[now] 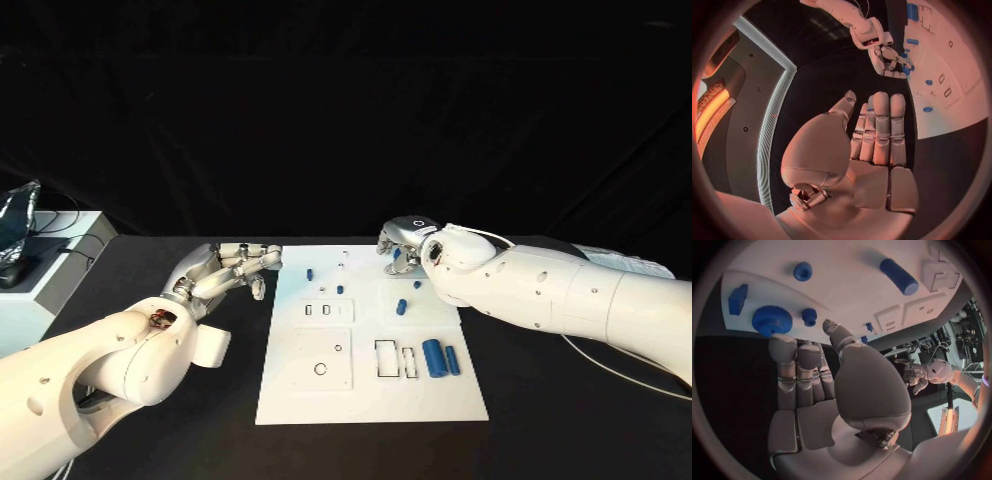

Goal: Assemble the parts on the task board

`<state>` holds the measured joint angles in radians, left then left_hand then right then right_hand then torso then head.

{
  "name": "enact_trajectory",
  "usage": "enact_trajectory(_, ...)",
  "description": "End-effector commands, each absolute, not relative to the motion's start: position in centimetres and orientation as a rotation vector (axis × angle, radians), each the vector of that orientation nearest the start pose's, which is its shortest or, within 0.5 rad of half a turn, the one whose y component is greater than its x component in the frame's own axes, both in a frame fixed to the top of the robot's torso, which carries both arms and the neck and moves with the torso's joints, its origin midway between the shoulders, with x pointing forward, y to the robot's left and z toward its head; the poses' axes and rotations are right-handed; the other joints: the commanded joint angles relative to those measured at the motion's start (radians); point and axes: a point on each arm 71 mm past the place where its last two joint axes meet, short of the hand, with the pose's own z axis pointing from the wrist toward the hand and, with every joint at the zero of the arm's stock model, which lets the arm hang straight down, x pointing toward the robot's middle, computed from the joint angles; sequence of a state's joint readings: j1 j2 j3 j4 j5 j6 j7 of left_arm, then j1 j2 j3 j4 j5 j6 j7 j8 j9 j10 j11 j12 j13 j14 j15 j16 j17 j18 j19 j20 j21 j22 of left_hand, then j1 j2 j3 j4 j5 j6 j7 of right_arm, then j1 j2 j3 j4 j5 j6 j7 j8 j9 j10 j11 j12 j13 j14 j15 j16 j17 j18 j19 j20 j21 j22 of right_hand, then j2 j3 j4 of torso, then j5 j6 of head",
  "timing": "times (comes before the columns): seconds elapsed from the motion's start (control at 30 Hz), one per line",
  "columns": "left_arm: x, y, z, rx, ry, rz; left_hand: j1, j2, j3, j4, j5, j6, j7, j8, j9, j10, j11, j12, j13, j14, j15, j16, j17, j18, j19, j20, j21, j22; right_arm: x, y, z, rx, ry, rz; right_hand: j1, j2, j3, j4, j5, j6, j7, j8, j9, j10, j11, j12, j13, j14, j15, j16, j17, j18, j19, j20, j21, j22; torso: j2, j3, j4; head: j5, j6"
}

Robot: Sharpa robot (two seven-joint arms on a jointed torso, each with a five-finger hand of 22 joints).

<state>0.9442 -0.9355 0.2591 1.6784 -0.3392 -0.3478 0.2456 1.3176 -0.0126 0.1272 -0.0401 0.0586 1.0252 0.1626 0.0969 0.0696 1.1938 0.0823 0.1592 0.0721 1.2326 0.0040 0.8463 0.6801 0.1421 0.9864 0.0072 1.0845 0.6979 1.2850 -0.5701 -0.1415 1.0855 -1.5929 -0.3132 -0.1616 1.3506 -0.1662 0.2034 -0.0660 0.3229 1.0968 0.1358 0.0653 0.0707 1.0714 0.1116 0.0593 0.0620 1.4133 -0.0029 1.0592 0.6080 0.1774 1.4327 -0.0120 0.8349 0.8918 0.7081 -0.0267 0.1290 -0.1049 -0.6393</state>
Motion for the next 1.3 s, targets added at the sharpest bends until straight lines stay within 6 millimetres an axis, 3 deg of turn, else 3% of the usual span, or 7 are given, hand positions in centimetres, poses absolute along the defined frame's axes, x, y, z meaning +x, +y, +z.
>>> enact_trajectory(0.03,45.5,21.5,-17.5,-0.951,1.477,-1.501,-0.008,0.001,-0.001,-0.005,-0.005,-0.009,-0.002,0.003,0.001,-0.007,0.003,0.003,-0.001,-0.001,0.005,0.005,-0.001,0.032,0.002,0.005,0.004,0.001,56.5,-19.5,-19.7,-0.294,1.663,0.277,0.004,0.004,0.011,-0.003,0.001,0.000,0.000,-0.003,-0.001,0.009,-0.005,0.000,-0.001,-0.003,0.003,0.002,-0.002,0.034,0.007,0.000,-0.013,0.017,0.005,-0.0018,0.0036,-0.005,0.000)
enact_trajectory(0.43,45.7,21.6,-17.6,-0.954,1.476,-1.496,-0.007,0.001,0.000,-0.005,-0.005,-0.010,-0.002,0.005,0.001,-0.007,0.003,0.005,-0.001,0.000,0.005,0.008,-0.002,0.032,0.002,0.005,0.005,0.003,56.5,-19.8,-20.0,-0.304,1.691,0.258,-0.018,0.012,0.088,-0.042,0.046,0.013,0.002,-0.003,-0.001,0.050,-0.012,0.000,-0.002,-0.002,-0.003,0.003,0.001,0.029,0.016,-0.006,-0.035,0.065,0.010,-0.0031,0.0085,-0.008,0.007)
enact_trajectory(0.73,45.8,21.9,-17.7,-0.959,1.474,-1.485,-0.007,0.003,0.000,-0.005,-0.005,-0.010,-0.001,0.006,0.001,-0.008,0.003,0.006,-0.001,0.000,0.005,0.010,-0.002,0.033,0.002,0.005,0.005,0.005,56.4,-20.0,-20.1,-0.308,1.701,0.251,-0.044,0.020,0.140,-0.077,0.056,0.030,0.003,-0.003,0.000,0.063,-0.014,0.000,-0.002,-0.002,-0.005,0.002,0.004,0.028,0.021,-0.008,-0.057,0.105,0.015,-0.0039,0.0103,-0.009,0.005)
enact_trajectory(1.3,45.9,22.1,-17.8,-0.960,1.474,-1.482,-0.005,0.006,0.003,-0.006,-0.005,-0.010,-0.002,0.007,0.000,-0.009,0.003,0.007,-0.002,0.000,0.004,0.014,-0.003,0.033,0.002,0.005,0.007,0.008,56.3,-20.6,-20.1,-0.300,1.698,0.245,-0.061,0.027,0.191,-0.084,0.055,0.040,0.002,-0.004,0.001,0.072,-0.017,0.000,-0.002,-0.002,-0.007,0.007,0.010,0.025,0.033,-0.010,-0.078,0.164,0.020,-0.0039,0.0136,-0.010,0.009)
